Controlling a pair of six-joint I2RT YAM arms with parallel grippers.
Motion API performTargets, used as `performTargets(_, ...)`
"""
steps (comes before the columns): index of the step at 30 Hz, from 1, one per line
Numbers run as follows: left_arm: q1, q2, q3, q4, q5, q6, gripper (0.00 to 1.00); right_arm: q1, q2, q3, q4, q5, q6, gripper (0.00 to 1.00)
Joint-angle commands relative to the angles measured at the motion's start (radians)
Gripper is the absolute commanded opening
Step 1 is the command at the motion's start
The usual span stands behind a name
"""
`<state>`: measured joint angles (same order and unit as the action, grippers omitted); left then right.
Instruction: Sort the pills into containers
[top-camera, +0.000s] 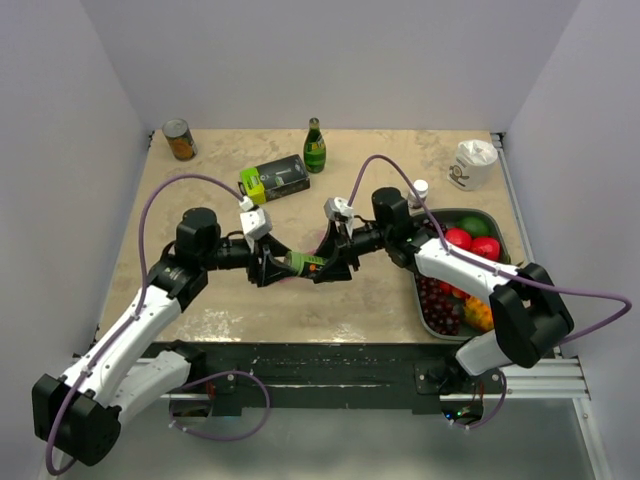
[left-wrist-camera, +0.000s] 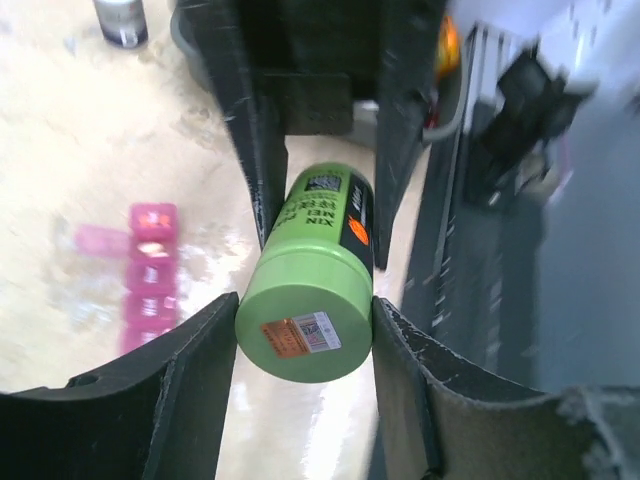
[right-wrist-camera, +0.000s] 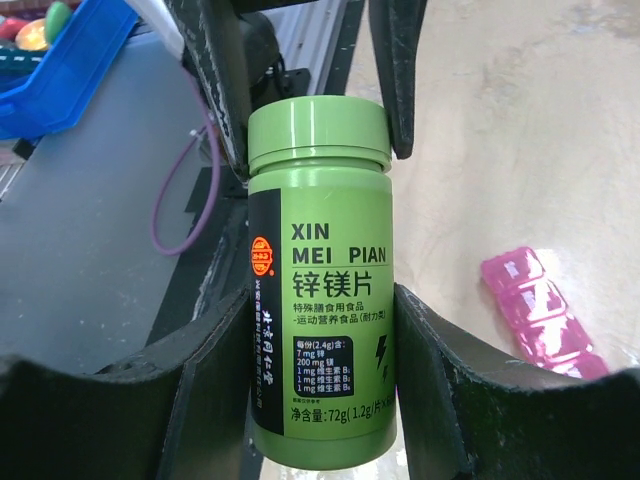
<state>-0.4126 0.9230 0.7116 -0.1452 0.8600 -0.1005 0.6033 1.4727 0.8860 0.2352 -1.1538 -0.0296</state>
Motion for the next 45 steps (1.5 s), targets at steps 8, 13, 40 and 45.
performTargets(8, -0.018, -0.177, -0.089, 0.165, 0.004, 0.333, 0.99, 0.012, -0.017, 0.045, 0.108, 0.008, 0.010, 0.00)
performTargets(13, -0.017, -0.280, -0.126, 0.261, -0.073, -0.010, 0.99, 0.010, -0.015, 0.050, 0.093, 0.011, -0.010, 0.00)
performTargets(40, -0.020, -0.159, -0.060, 0.068, -0.308, -0.794, 0.71, 0.012, -0.011, 0.053, 0.078, 0.025, -0.021, 0.00)
performTargets(45, -0.020, -0.142, -0.064, 0.050, -0.282, -0.772, 0.69, 0.010, -0.006, 0.053, 0.078, 0.025, -0.021, 0.00)
